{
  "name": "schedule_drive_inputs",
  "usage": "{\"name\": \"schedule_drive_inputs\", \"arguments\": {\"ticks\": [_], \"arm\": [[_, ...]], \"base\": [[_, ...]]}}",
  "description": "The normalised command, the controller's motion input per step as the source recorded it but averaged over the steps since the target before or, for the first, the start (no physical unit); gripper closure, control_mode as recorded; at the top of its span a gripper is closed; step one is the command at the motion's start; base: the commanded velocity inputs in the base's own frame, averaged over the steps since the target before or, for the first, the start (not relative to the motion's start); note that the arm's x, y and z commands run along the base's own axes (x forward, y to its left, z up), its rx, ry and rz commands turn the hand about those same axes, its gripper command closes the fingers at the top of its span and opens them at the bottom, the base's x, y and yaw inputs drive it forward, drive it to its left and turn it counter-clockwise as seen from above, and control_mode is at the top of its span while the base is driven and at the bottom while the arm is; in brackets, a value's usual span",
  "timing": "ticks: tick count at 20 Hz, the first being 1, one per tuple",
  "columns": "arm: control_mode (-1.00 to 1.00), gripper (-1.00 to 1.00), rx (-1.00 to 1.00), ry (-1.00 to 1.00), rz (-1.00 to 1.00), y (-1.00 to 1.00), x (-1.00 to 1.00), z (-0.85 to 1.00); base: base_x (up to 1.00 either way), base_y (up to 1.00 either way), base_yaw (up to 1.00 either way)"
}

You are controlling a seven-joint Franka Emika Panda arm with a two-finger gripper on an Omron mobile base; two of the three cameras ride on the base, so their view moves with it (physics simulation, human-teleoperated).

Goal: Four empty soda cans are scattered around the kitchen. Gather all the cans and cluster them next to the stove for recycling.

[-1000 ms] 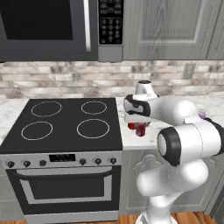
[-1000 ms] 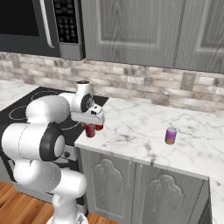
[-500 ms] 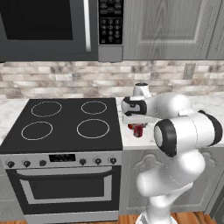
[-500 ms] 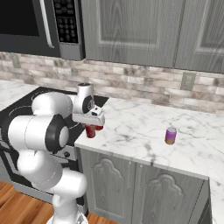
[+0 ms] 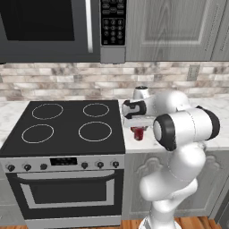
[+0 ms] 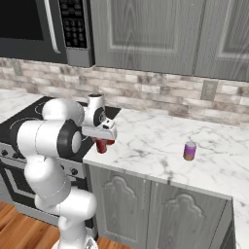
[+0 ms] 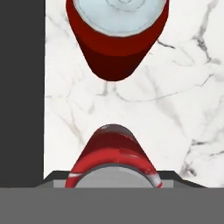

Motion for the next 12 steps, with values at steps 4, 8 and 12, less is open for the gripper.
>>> {"name": "schedule_drive_inputs", "arguments": {"ticks": [4, 8, 12], "arm": [[-1.00, 1.00, 0.00, 0.01, 0.00, 0.03, 0.30, -0.15], [-1.00, 1.00, 0.00, 0.01, 0.00, 0.01, 0.31, -0.15], [-1.00, 1.00, 0.00, 0.01, 0.00, 0.01, 0.31, -0.16]], "base": [[0.00, 0.00, 0.00], [0.00, 0.00, 0.00], [0.00, 0.00, 0.00]]}}
